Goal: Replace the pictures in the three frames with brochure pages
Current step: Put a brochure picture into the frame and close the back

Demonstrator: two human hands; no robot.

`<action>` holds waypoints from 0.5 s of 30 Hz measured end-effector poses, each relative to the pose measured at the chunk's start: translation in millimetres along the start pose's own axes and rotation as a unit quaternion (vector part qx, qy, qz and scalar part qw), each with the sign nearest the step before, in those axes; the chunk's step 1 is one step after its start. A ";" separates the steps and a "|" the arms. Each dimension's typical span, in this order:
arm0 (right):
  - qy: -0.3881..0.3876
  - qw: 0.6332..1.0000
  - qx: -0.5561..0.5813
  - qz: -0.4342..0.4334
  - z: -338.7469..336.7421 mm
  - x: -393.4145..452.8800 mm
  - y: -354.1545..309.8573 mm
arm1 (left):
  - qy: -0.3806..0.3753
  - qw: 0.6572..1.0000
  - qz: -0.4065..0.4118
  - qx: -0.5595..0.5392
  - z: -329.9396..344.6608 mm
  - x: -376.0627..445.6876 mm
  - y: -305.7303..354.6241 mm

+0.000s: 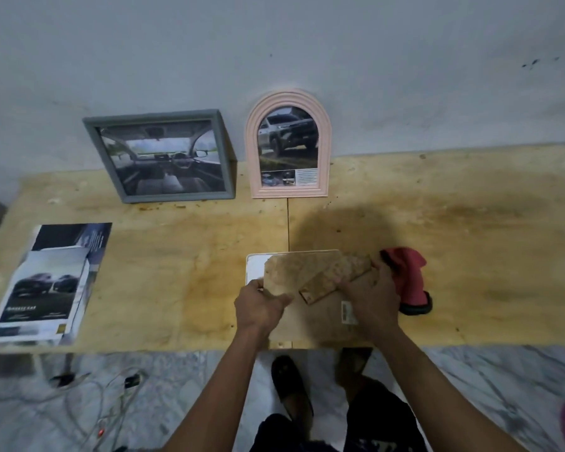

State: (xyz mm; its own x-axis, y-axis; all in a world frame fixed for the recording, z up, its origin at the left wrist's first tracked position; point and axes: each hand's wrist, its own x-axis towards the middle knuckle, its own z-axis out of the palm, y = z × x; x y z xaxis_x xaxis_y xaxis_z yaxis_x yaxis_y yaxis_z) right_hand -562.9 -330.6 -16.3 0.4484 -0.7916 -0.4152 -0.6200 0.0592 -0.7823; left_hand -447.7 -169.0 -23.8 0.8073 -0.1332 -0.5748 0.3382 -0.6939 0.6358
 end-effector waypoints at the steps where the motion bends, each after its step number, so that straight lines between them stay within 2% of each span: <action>1: 0.003 1.000 0.005 -0.002 2.0 -1.2 3.3 | -0.003 1.000 0.008 0.008 -1.2 2.0 -5.2; 8: 0.015 0.999 0.014 -0.031 8.3 15.3 14.1 | 0.116 0.984 0.087 0.108 -16.1 34.1 -28.1; 11: 0.014 0.999 0.004 -0.051 9.2 24.3 17.7 | 0.102 0.986 0.066 0.117 -20.6 46.5 -33.2; 15: 0.026 0.998 -0.006 -0.060 8.7 30.2 20.8 | 0.086 0.993 0.039 0.068 -20.2 51.7 -41.0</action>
State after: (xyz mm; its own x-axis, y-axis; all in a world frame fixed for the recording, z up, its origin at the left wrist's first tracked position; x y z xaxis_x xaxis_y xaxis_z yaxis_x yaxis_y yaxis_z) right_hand -556.7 -348.0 -49.2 0.4851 -0.8234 -0.2945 -0.5715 -0.0437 -0.8194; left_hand -410.0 -133.2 -69.1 0.9028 -0.0759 -0.4233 0.2124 -0.7773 0.5922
